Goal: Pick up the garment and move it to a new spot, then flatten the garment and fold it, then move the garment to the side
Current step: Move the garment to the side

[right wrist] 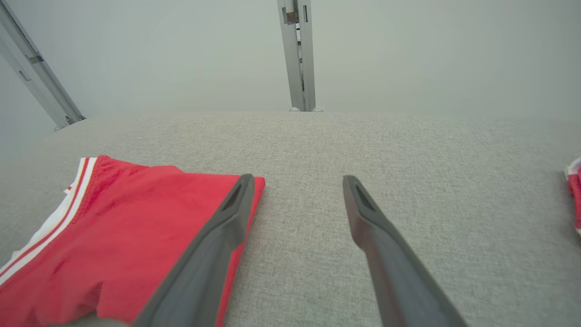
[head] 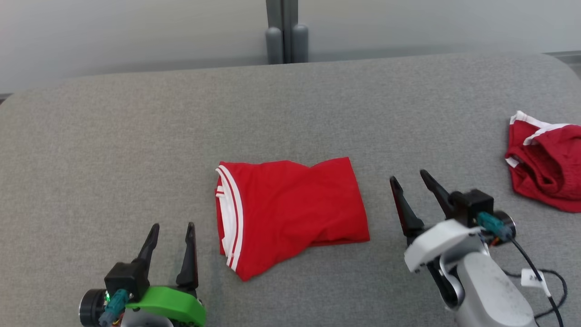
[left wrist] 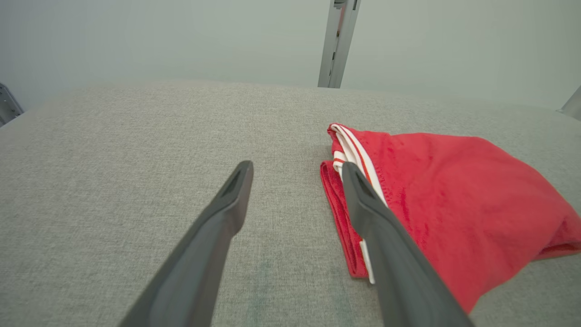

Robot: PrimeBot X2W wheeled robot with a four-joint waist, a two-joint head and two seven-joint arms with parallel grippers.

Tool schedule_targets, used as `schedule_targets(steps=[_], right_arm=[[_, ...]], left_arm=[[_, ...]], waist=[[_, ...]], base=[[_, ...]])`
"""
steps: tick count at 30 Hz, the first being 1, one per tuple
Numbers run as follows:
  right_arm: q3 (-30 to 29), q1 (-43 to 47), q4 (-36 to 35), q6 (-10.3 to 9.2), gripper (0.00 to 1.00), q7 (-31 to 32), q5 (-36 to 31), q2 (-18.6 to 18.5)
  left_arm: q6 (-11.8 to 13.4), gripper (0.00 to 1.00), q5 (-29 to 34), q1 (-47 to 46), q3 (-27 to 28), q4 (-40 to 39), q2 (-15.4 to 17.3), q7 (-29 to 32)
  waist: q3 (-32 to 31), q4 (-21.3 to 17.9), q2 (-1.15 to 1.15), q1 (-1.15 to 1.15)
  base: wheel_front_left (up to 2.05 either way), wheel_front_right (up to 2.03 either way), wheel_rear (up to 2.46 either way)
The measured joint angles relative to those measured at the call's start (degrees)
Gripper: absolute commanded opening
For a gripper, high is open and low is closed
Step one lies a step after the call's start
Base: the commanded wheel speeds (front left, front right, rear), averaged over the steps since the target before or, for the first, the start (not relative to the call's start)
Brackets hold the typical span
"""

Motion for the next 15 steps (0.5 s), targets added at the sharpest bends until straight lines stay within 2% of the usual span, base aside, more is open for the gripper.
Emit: schedule_targets(steps=[5, 13, 14, 15], right_arm=[[5.01, -7.88, 5.84, 0.00, 1.00, 0.00, 1.37, 0.03], [9.85, -12.04, 24.07, 0.00, 1.00, 0.27, 2.52, 0.04], [10.61, -12.70, 25.15, 0.00, 0.46, 0.12, 3.04, 0.02], [11.14, -13.04, 25.73, 0.00, 0.05, 0.02, 3.65, -0.07]], left_arm=[[0.01, 1.00, -1.62, -2.29, -2.34, 0.14, 0.00, 0.00], [0.01, 1.00, -2.45, -3.38, -4.15, 1.08, 0.00, 0.00], [0.01, 1.00, -2.48, -3.37, -3.98, 1.12, 0.00, 0.00], [0.01, 1.00, -2.48, -3.34, -3.82, 1.13, 0.01, 0.00]], waist=[[2.44, 2.31, 0.00, 0.00], [4.67, 7.05, 0.00, 0.00], [4.84, 7.46, 0.00, 0.00], [4.97, 7.70, 0.00, 0.00]], base=[[0.00, 0.00, 0.00], [0.00, 0.00, 0.00], [0.00, 0.00, 0.00], [0.00, 0.00, 0.00]])
